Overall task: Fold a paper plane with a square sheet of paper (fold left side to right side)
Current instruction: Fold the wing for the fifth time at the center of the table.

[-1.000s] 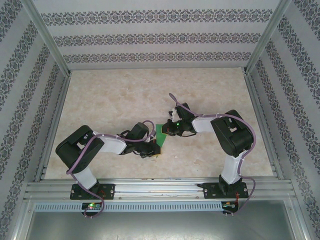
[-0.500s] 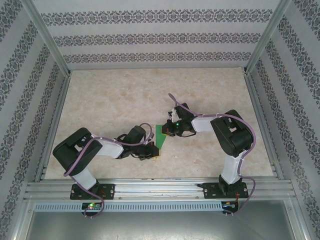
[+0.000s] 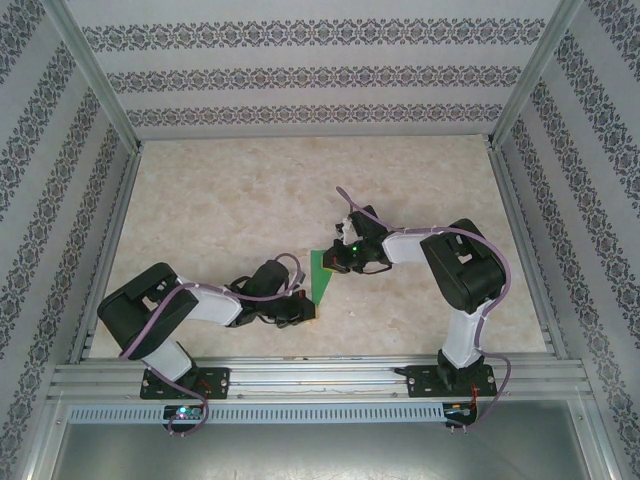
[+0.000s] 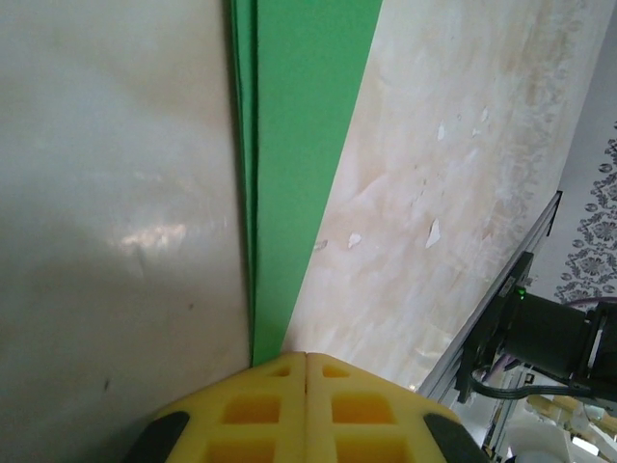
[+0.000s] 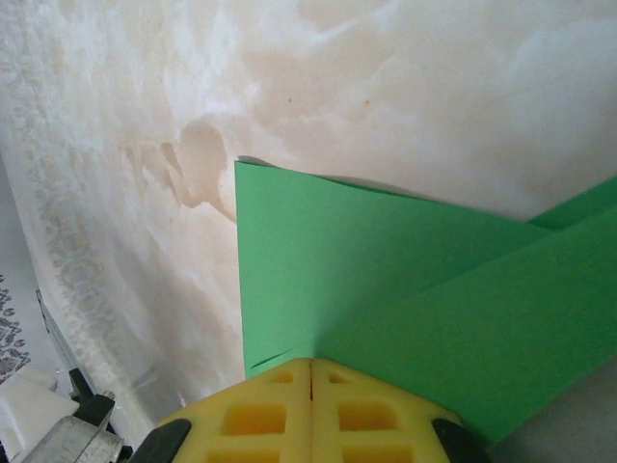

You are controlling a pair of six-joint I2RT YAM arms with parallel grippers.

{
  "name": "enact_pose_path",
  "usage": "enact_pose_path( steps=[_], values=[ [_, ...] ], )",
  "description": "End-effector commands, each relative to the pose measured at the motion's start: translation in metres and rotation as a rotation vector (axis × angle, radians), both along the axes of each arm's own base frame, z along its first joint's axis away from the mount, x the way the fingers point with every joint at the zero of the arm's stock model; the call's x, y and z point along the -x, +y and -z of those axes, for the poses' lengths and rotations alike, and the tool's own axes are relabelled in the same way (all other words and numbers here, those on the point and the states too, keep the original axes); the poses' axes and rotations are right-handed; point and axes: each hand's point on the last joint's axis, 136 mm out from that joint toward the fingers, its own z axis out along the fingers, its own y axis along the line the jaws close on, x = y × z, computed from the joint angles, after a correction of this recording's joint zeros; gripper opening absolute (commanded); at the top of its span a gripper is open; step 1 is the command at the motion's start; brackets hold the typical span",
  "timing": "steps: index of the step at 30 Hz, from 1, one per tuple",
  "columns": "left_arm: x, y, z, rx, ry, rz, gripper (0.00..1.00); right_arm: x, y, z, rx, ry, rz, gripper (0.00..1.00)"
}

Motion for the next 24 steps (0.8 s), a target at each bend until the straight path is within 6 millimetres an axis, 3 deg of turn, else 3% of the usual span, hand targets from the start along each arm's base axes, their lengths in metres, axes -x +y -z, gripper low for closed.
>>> enact_pose_path(
  steps=[1, 4, 14, 18, 24],
  values=[
    [0.038, 0.021, 0.028, -0.110, 0.147, 0.024, 0.01, 0.033, -0.040, 0.064, 0.236, 0.142, 0.025, 0.00],
    [0.032, 0.017, 0.017, -0.077, 0.121, 0.013, 0.01, 0.033, -0.039, 0.063, 0.233, 0.141, 0.023, 0.00],
    [-0.015, 0.016, -0.050, -0.056, -0.032, 0.022, 0.02, 0.033, -0.037, 0.062, 0.228, 0.138, 0.021, 0.00],
    [-0.032, 0.009, -0.057, -0.043, -0.052, 0.052, 0.01, 0.033, -0.037, 0.062, 0.228, 0.141, 0.019, 0.00],
    [-0.051, -0.011, -0.047, -0.039, -0.060, 0.105, 0.01, 0.033, -0.036, 0.062, 0.226, 0.141, 0.017, 0.00]
  ],
)
